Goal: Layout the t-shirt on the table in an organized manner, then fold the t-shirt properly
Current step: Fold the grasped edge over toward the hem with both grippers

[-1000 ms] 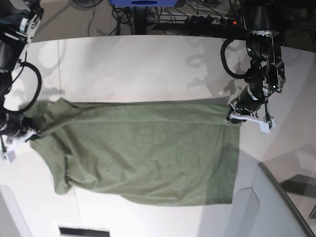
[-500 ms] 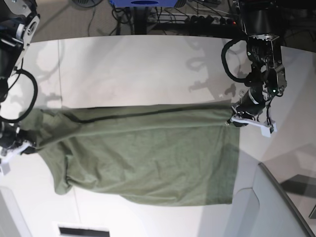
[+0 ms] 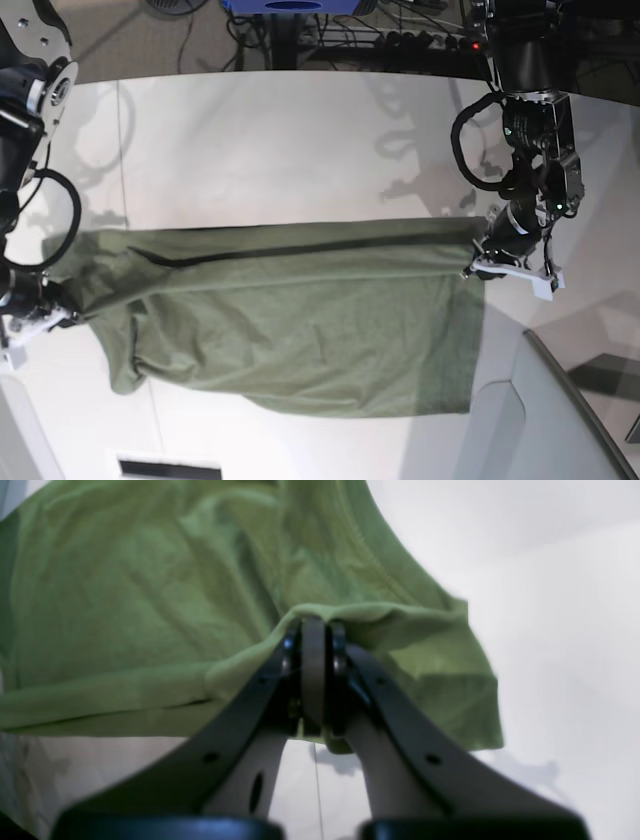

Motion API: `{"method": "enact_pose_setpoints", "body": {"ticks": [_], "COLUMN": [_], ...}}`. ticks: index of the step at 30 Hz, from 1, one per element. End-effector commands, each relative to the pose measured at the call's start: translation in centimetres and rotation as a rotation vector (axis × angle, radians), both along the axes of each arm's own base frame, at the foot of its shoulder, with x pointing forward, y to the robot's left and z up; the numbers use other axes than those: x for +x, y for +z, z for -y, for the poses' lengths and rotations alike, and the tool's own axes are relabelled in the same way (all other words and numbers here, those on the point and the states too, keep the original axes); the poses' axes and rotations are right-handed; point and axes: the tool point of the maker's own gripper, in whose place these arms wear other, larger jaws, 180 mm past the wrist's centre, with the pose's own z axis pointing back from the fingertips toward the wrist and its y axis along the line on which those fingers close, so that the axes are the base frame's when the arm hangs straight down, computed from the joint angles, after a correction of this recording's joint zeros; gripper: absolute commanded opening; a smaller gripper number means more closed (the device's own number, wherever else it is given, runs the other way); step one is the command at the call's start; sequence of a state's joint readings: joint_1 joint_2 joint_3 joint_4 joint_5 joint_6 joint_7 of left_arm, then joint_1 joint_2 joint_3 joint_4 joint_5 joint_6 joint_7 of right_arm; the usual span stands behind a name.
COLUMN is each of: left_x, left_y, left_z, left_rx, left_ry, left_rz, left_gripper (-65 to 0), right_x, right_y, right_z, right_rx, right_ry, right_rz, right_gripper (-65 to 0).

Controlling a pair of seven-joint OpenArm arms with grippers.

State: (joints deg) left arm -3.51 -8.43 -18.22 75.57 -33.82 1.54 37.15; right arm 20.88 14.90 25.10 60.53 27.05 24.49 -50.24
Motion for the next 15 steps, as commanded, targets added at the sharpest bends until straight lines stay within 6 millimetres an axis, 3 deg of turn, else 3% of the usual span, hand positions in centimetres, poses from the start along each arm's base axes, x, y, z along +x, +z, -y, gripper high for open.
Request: {"method": "enact_pose_setpoints", "body": {"ticks": [1,6,9,12,15], "left_x": [1.4,2.0,2.0,2.9,3.2], "left_y": [1.6,1.5,1.6,2.6,3.9], "left_z": [-0.6,-1.3,-1.4,-1.8,-3.8], "left_rx": [0.013,0.031,0.031,0.038,0.075], "left_ry": [0.006,0.038,0.043,0.046,0.057], "left_rz": [0.052,0.087,0.09,0.116,0.139], "left_gripper": [-65.0,-65.0,-65.0,-65.0,-34.6], "right_x": [1.7,2.4,2.6,2.7,3.0], "right_y": [2.3,2.5,2.9,3.4,5.2], "right_z": [0.9,1.0,1.3,1.6,2.0], "right_rx": [-0.009,-0.003,-0.009,-0.02,-0.05], "right_ry": [-0.017,-0.04,-0.046,-0.046,-0.048], "right_rz": [0.082,0.131,0.148,0.16,0.213], "right_gripper": [-65.0,-63.0,-53.1,-36.3,-19.8]}}
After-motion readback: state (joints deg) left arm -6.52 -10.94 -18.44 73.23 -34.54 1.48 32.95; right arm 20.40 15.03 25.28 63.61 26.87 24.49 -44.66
